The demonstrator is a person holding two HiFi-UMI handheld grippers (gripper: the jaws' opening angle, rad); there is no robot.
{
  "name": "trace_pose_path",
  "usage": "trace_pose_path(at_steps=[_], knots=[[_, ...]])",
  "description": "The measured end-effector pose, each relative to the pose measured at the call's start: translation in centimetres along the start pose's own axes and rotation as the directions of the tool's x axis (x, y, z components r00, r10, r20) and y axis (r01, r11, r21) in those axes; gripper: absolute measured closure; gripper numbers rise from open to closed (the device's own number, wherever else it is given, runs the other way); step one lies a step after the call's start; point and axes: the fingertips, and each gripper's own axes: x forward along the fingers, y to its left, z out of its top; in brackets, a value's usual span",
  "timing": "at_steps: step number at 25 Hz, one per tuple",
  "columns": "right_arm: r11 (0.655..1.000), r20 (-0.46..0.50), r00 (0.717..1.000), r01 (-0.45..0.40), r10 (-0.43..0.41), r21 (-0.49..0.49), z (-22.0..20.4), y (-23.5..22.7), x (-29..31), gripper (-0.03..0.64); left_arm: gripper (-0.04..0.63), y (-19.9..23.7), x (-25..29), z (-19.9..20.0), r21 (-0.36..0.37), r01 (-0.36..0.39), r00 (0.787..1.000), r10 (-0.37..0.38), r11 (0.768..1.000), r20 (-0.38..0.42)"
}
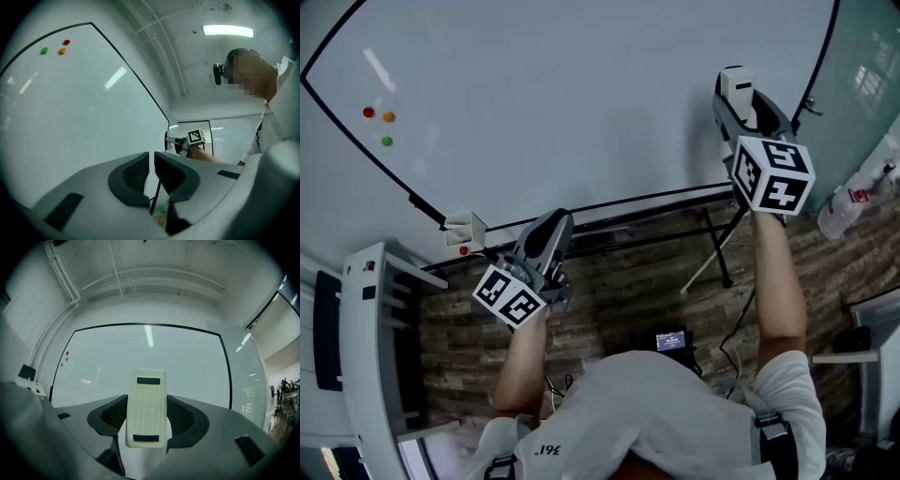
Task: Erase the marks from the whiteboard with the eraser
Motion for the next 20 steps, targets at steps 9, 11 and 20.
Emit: trace_pose_path(at_steps=[9,11,20], knots=[[0.999,-0.040,0.999,0.027,-0.026,0.023,-2.1,4.3,-6.0,0.344,0.569,-1.7,-5.6,-0.5,-0.047,0.041,0.999,-0.041,0.998,-0.010],[0.999,-0.052,0.998,0.028,-0.027,0.030,-2.9,5.3,-7.3,0.344,0.569,-1.9,-6.7,-0.9,-0.062,0.050,0.999,-0.052,0.997,-0.017],[0.997,-0.076,0.997,0.010,-0.004,0.072,-5.0,7.4,-12.0,0.344,0.569,-4.7,-9.1,-2.0,-0.099,0.065,0.997,-0.068,0.993,-0.031]])
